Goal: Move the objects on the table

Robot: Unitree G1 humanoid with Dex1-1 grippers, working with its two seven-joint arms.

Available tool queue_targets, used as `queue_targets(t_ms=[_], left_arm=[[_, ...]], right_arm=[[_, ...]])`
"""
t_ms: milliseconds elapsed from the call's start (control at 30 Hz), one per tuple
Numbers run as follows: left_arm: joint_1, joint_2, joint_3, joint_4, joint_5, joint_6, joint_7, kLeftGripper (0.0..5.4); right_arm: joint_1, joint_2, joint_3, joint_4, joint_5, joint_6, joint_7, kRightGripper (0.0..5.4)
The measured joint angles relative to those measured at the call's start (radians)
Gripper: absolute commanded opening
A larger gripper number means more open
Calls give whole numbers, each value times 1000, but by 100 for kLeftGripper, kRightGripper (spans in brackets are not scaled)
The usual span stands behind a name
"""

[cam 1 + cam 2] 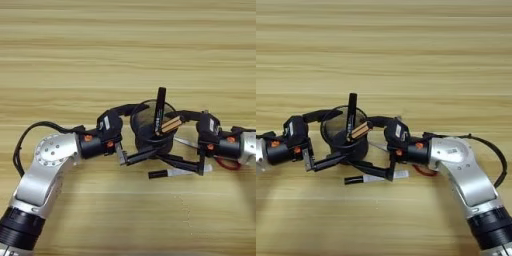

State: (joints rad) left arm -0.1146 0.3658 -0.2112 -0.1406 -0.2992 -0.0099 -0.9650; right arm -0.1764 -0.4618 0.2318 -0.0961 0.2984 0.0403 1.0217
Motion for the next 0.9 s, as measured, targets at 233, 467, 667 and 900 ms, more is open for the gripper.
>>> queue_targets(t_ms=[233,467,667,900], left_arm=[[-2,-2,1,-1,0,0,5,471],[-5,-4,0,-1,0,-1,8,471],[-8,-4,0,-1,0,-1,14,471],[-8,-3,0,0,1,-7,18,471]], right_arm=[[-27,49,27,28,-35,16,-32,540],[-35,70,35,36,-40,17,-36,483],[-41,76,34,42,-40,17,-37,470],[-41,80,33,42,-40,17,-37,469]])
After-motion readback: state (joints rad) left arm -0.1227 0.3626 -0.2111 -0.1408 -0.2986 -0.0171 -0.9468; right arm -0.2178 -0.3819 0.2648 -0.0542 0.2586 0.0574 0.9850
